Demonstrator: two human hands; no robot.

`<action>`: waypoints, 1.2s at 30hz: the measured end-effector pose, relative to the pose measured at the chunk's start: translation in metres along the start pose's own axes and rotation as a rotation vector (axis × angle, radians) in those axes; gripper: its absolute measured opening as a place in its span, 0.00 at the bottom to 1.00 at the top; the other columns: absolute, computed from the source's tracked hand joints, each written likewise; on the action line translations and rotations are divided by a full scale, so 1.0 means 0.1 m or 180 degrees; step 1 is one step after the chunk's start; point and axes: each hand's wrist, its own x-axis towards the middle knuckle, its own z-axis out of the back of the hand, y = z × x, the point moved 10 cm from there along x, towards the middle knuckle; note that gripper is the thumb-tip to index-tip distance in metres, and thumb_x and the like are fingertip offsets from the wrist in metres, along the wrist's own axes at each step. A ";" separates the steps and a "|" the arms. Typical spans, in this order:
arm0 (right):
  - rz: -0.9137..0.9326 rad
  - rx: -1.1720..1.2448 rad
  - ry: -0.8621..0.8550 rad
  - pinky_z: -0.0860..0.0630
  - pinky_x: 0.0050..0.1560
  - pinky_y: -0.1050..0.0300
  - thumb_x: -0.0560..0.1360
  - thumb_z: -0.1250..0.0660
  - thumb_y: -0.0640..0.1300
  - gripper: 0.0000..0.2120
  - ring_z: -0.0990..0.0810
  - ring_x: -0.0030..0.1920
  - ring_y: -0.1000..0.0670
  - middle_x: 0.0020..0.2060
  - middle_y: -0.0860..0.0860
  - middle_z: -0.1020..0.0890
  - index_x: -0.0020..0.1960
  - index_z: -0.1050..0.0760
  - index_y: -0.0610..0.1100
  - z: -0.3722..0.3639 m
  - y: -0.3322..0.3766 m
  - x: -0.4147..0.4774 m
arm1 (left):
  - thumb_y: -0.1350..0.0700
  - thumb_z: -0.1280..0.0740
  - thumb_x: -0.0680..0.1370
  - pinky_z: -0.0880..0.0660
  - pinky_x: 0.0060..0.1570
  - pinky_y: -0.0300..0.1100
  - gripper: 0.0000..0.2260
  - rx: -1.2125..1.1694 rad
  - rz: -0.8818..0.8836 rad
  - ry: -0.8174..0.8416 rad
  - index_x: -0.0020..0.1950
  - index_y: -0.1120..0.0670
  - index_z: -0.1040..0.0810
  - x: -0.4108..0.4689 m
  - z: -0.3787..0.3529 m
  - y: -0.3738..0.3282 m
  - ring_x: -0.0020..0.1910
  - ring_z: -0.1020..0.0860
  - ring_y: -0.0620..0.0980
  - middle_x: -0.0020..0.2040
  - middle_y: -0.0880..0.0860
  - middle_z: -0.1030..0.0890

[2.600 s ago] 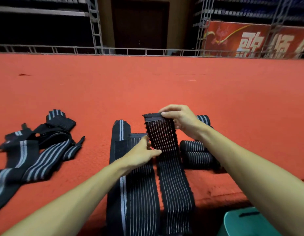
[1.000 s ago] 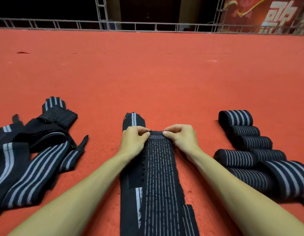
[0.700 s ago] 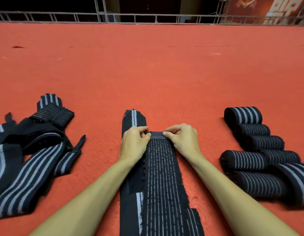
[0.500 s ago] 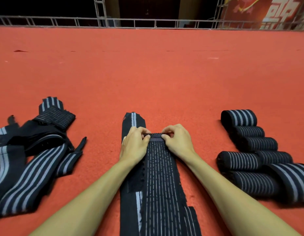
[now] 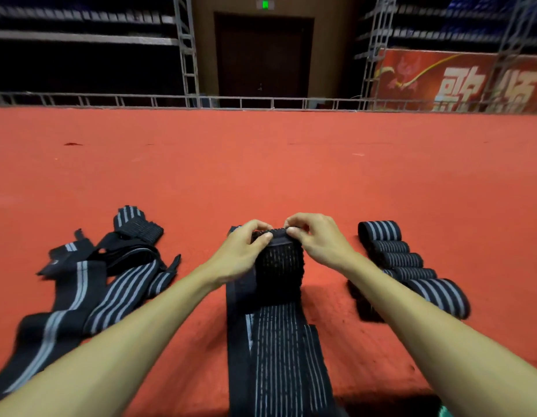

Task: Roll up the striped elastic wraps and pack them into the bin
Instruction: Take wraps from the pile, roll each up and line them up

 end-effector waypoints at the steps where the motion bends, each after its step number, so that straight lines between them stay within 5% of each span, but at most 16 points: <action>1: 0.0026 0.0017 0.0057 0.31 0.46 0.60 0.76 0.34 0.41 0.05 0.23 0.42 0.53 0.39 0.53 0.18 0.47 0.19 0.46 0.07 0.09 -0.06 | 0.57 0.39 0.81 0.28 0.46 0.33 0.06 -0.0066 0.0003 0.0014 0.56 0.53 0.24 -0.07 0.04 -0.10 0.46 0.24 0.41 0.48 0.47 0.21; 5: 0.0074 0.0552 0.0365 0.30 0.39 0.61 0.75 0.33 0.39 0.07 0.25 0.34 0.55 0.34 0.53 0.20 0.40 0.21 0.47 0.34 0.46 -0.32 | 0.57 0.39 0.81 0.30 0.27 0.33 0.06 -0.0787 0.0455 0.0348 0.50 0.52 0.22 -0.39 0.06 -0.37 0.31 0.27 0.42 0.39 0.50 0.23; 10: 0.0053 0.2380 0.0605 0.30 0.37 0.57 0.72 0.30 0.35 0.02 0.26 0.37 0.46 0.37 0.44 0.22 0.43 0.20 0.40 0.60 0.82 -0.58 | 0.58 0.35 0.78 0.28 0.34 0.37 0.04 -0.1608 0.0509 0.0640 0.49 0.55 0.21 -0.62 0.20 -0.80 0.37 0.25 0.45 0.42 0.54 0.22; 14: 0.0045 0.3244 0.0452 0.26 0.30 0.63 0.75 0.34 0.38 0.01 0.23 0.31 0.54 0.34 0.50 0.21 0.45 0.24 0.40 0.77 0.97 -0.58 | 0.53 0.31 0.73 0.25 0.34 0.35 0.15 -0.2231 0.0517 0.0704 0.57 0.59 0.21 -0.62 0.30 -0.99 0.37 0.26 0.46 0.42 0.55 0.23; 21: -0.0867 0.2330 0.0274 0.30 0.32 0.58 0.77 0.32 0.43 0.08 0.30 0.38 0.46 0.40 0.42 0.26 0.45 0.21 0.39 0.17 0.25 -0.35 | 0.57 0.35 0.79 0.30 0.27 0.33 0.10 -0.1601 0.0867 -0.0306 0.55 0.61 0.20 -0.33 0.14 -0.18 0.30 0.24 0.44 0.39 0.53 0.20; 25: -0.0954 0.2432 0.0203 0.33 0.28 0.60 0.78 0.34 0.43 0.08 0.31 0.28 0.52 0.32 0.45 0.27 0.45 0.22 0.39 -0.07 -0.02 -0.17 | 0.59 0.35 0.79 0.27 0.37 0.32 0.06 -0.1023 0.0379 -0.0807 0.53 0.60 0.21 -0.09 0.19 0.04 0.40 0.23 0.44 0.44 0.52 0.20; 30: -0.1082 0.2344 0.0147 0.34 0.24 0.60 0.79 0.37 0.50 0.16 0.32 0.25 0.53 0.30 0.46 0.28 0.43 0.21 0.39 -0.47 -0.40 0.01 | 0.64 0.35 0.78 0.30 0.44 0.27 0.04 -0.0675 -0.0063 -0.0896 0.50 0.59 0.22 0.12 0.08 0.32 0.38 0.25 0.32 0.43 0.48 0.21; 36: -0.1256 0.2443 -0.0107 0.35 0.35 0.54 0.78 0.36 0.54 0.21 0.28 0.35 0.48 0.34 0.44 0.24 0.41 0.21 0.36 -1.02 -0.87 0.05 | 0.65 0.37 0.78 0.30 0.48 0.29 0.11 -0.0474 -0.0121 -0.0955 0.47 0.49 0.25 0.21 -0.15 0.83 0.44 0.25 0.33 0.45 0.43 0.21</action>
